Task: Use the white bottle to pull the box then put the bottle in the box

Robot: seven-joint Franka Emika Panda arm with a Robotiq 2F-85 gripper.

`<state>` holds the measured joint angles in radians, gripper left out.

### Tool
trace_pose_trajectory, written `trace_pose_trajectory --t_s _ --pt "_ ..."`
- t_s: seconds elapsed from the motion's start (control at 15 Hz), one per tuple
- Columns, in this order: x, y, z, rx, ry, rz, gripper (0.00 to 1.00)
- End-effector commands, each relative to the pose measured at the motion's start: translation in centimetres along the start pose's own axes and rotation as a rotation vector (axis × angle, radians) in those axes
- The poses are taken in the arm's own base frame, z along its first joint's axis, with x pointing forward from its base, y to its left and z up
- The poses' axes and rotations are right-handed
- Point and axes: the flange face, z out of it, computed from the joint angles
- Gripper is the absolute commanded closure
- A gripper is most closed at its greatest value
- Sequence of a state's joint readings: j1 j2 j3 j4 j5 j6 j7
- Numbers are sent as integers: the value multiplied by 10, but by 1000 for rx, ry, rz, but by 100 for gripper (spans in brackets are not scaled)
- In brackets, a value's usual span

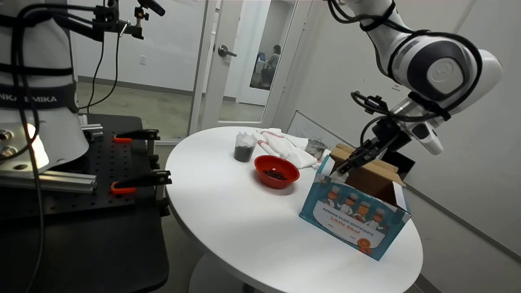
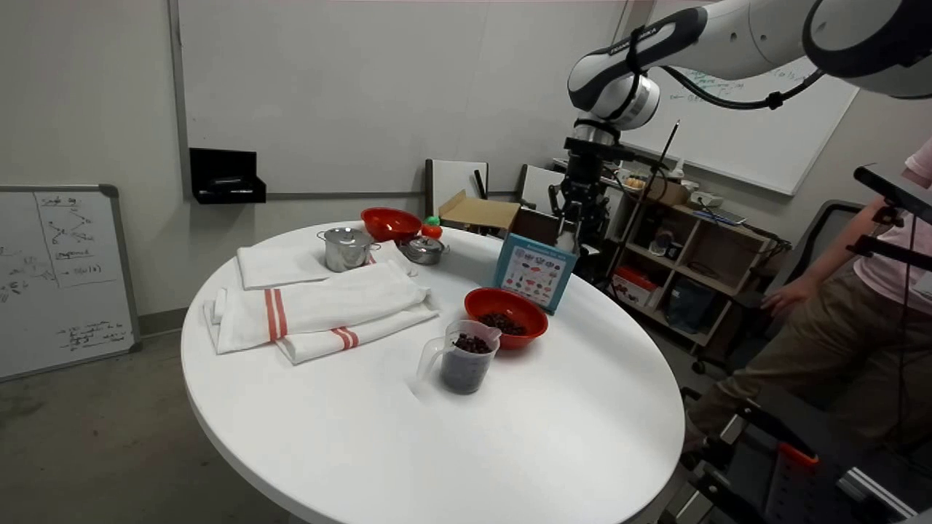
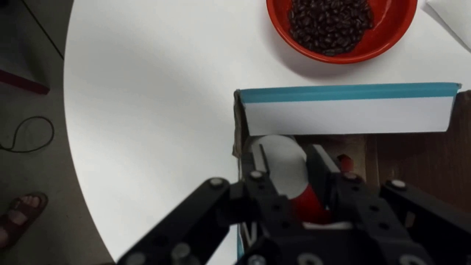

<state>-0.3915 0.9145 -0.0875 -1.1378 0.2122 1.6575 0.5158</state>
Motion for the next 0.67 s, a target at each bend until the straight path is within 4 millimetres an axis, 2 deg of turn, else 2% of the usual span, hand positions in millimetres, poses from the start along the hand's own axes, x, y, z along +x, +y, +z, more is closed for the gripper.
trace_pose_trajectory --t_s 0.0,0.13,0.33,0.47,0.6 --pt "-23 26 4 29 -25 64 91" --pt "-29 22 -8 65 20 50 91" --pt "-38 2 -37 114 121 -2 91" --pt "-50 -17 -56 119 194 -44 91" --pt "-63 -40 -66 114 248 -92 91"
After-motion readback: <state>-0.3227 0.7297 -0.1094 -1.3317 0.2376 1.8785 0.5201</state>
